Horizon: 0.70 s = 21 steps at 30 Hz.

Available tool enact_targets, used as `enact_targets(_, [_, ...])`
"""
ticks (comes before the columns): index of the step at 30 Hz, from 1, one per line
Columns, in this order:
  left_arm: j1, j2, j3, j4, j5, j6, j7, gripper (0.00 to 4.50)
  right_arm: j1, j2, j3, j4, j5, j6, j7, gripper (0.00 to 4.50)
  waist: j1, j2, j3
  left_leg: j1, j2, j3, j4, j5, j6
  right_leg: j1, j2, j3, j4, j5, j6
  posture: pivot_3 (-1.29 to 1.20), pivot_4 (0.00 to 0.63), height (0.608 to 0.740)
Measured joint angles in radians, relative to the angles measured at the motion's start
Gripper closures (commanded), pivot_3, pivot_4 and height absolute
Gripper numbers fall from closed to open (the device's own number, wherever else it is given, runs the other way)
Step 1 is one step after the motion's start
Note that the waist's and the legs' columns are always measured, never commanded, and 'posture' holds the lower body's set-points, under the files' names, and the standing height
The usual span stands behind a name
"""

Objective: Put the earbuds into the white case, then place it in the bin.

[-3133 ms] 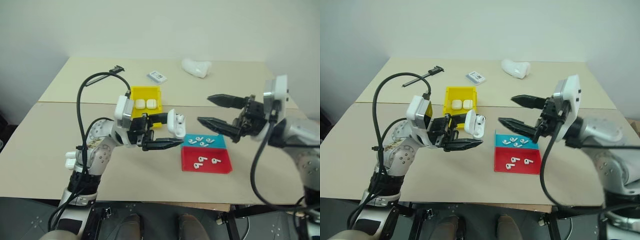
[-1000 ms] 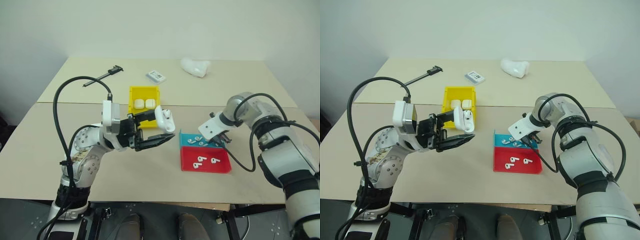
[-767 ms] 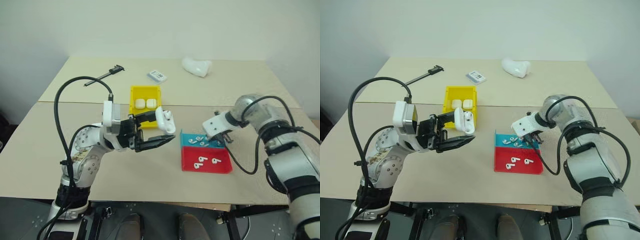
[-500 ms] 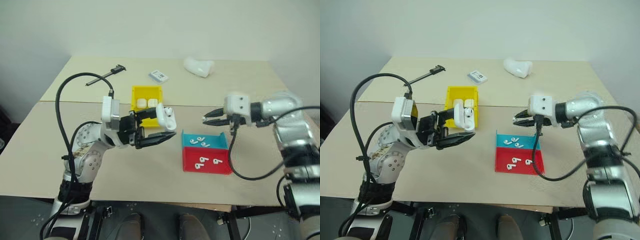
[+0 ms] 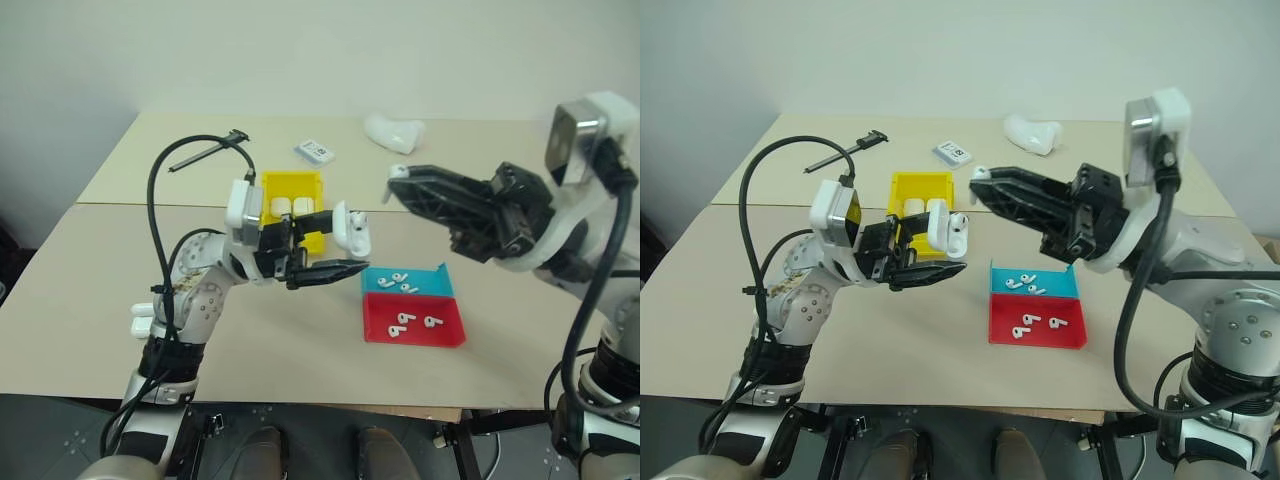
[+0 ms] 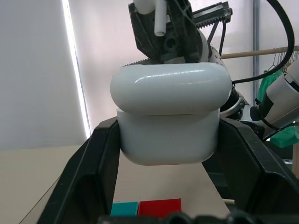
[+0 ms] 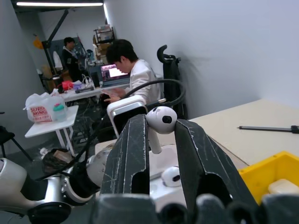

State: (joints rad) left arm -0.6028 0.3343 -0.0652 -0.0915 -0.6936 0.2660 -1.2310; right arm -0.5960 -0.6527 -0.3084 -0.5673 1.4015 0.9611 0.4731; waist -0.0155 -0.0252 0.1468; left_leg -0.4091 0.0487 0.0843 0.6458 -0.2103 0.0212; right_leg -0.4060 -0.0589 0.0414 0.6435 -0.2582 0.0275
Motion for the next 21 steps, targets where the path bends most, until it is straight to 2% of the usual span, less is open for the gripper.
enact_targets(8, [-0.011, -0.010, -0.008, 0.011, 0.008, 0.000, -0.005, 1.71, 0.044, -0.070, 0.048, -0.005, 0.033, 0.001, -0.021, 3.88, 0.000, 0.000, 0.000, 0.000, 0.000, 0.000, 0.000, 0.000, 0.000, 0.000, 0.000, 0.000, -0.001, 0.000, 0.000, 0.00, 0.150, 0.740])
enact_targets(20, [-0.004, -0.010, -0.021, 0.010, 0.026, 0.002, 0.008, 1.71, 0.101, -0.123, 0.107, -0.042, -0.108, -0.053, 0.087, 3.88, 0.001, 0.000, 0.000, -0.001, 0.000, 0.000, 0.000, 0.000, 0.000, 0.000, 0.001, 0.000, -0.002, 0.000, 0.001, 0.00, 0.150, 0.740])
enact_targets(21, [-0.004, -0.010, -0.021, 0.010, 0.026, 0.002, 0.009, 1.71, 0.103, -0.123, 0.109, -0.045, -0.120, -0.058, 0.092, 3.53, 0.001, 0.000, 0.000, -0.001, 0.000, 0.000, 0.000, 0.000, 0.000, 0.000, 0.001, 0.000, -0.002, 0.000, 0.001, 0.00, 0.150, 0.740])
